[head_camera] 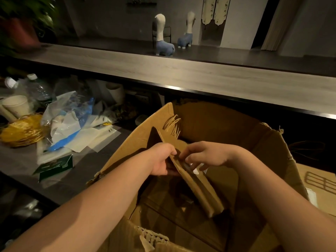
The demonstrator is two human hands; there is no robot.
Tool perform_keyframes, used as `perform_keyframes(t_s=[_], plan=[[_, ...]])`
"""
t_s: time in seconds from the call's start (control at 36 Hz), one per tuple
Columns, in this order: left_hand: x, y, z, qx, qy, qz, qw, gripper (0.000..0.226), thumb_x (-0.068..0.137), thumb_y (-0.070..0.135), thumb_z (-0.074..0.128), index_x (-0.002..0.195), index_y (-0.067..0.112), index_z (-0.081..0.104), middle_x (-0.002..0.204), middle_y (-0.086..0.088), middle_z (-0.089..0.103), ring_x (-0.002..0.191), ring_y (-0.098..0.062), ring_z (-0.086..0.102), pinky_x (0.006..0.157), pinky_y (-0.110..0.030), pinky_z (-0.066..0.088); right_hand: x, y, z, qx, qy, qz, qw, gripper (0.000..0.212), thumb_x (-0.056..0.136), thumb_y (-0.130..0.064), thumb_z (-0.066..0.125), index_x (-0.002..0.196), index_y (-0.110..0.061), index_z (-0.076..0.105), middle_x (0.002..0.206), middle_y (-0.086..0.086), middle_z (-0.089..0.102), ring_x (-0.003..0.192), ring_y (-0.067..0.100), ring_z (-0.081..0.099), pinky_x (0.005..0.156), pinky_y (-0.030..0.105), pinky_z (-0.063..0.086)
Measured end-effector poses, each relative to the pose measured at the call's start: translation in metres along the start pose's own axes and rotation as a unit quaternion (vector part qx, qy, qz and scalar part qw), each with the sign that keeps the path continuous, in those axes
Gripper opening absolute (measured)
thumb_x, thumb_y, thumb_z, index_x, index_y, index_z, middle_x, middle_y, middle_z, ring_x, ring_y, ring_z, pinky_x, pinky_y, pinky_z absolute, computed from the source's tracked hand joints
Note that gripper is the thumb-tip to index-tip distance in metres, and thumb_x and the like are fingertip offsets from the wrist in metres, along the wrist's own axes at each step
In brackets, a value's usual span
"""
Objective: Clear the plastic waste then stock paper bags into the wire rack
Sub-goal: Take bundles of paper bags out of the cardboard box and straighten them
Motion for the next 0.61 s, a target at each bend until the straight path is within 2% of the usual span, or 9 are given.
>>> perform_keyframes(t_s=[0.08, 0.14, 0.19, 0.28, 0.36, 0.42, 0.5, 0.61], plan=[[-0.003, 0.009, -0.008, 0.029, 0.034, 0.022, 0.999, 0.029, 0.091, 0.008, 0.046, 0.119, 0.01, 0.051, 0.097, -0.018, 0.067, 0.084, -0.03, 0.069, 0.067, -0.041, 0.058, 0.002, 0.021, -0.017, 0.021, 0.067, 0.05, 0.996, 0.013, 0.099, -0.025, 0.05, 0.109, -0.024, 0.058, 0.112, 0.003, 0.064, 0.097, 0.015, 0.064, 0.074, 0.029, 0.052], [-0.008, 0.016, -0.016, 0.036, 0.059, 0.033, 0.997, 0.029, 0.086, 0.006, 0.05, 0.114, 0.009, 0.056, 0.084, -0.015, 0.071, 0.077, -0.028, 0.07, 0.065, -0.038, 0.057, 0.0, 0.041, -0.035, -0.051, 0.16, 0.097, 0.981, 0.009, 0.098, -0.022, 0.05, 0.103, -0.023, 0.058, 0.103, 0.002, 0.063, 0.088, 0.015, 0.061, 0.072, 0.029, 0.051], [-0.018, 0.025, -0.024, 0.051, 0.085, 0.055, 0.994, 0.023, 0.083, 0.007, 0.051, 0.104, 0.01, 0.06, 0.075, -0.011, 0.071, 0.075, -0.027, 0.069, 0.069, -0.038, 0.056, 0.0, 0.063, -0.041, -0.126, 0.193, 0.147, 0.962, 0.006, 0.097, -0.021, 0.053, 0.101, -0.024, 0.055, 0.1, 0.001, 0.06, 0.082, 0.013, 0.057, 0.068, 0.027, 0.047], [-0.032, 0.042, -0.034, 0.118, 0.139, 0.108, 0.977, 0.008, 0.087, 0.01, 0.05, 0.087, 0.016, 0.055, 0.087, -0.008, 0.063, 0.086, -0.025, 0.06, 0.082, -0.041, 0.05, 0.007, 0.097, -0.022, -0.174, 0.108, 0.216, 0.955, 0.026, 0.092, -0.026, 0.062, 0.117, -0.025, 0.054, 0.112, 0.0, 0.058, 0.09, 0.014, 0.056, 0.075, 0.03, 0.048], [-0.033, 0.051, -0.042, 0.211, 0.199, 0.142, 0.946, 0.015, 0.09, 0.013, 0.049, 0.077, 0.019, 0.052, 0.081, -0.004, 0.057, 0.072, -0.02, 0.053, 0.065, -0.032, 0.044, 0.015, 0.115, -0.001, -0.25, 0.031, 0.237, 0.938, 0.057, 0.085, -0.029, 0.072, 0.136, -0.022, 0.048, 0.128, 0.002, 0.054, 0.109, 0.02, 0.056, 0.09, 0.034, 0.052], [-0.032, 0.056, -0.047, 0.272, 0.232, 0.147, 0.922, 0.014, 0.092, 0.014, 0.047, 0.081, 0.016, 0.056, 0.079, -0.005, 0.057, 0.068, -0.019, 0.052, 0.059, -0.029, 0.041, 0.021, 0.117, 0.009, -0.276, 0.031, 0.222, 0.935, 0.073, 0.079, -0.038, 0.077, 0.141, -0.024, 0.04, 0.136, 0.003, 0.048, 0.116, 0.023, 0.051, 0.094, 0.035, 0.049], [-0.028, 0.064, -0.047, 0.342, 0.236, 0.162, 0.895, 0.021, 0.095, 0.015, 0.043, 0.082, 0.012, 0.058, 0.079, -0.007, 0.058, 0.066, -0.018, 0.051, 0.06, -0.027, 0.042, 0.032, 0.112, 0.023, -0.338, 0.051, 0.183, 0.922, 0.102, 0.068, -0.056, 0.079, 0.149, -0.024, 0.026, 0.149, 0.006, 0.032, 0.133, 0.031, 0.037, 0.105, 0.046, 0.043], [-0.028, 0.068, -0.049, 0.346, 0.245, 0.172, 0.889, 0.015, 0.094, 0.019, 0.047, 0.088, 0.019, 0.06, 0.089, -0.009, 0.066, 0.079, -0.025, 0.063, 0.07, -0.032, 0.051, 0.046, 0.104, 0.044, -0.411, 0.052, 0.15, 0.898, 0.109, 0.07, -0.063, 0.075, 0.152, -0.019, 0.019, 0.155, 0.01, 0.024, 0.139, 0.035, 0.03, 0.106, 0.05, 0.041]])
Point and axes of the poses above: each hand's wrist, its own x-axis towards the middle knuckle, its own z-axis out of the palm, y = z × x, the point moved 10 cm from there along x, towards the middle knuckle
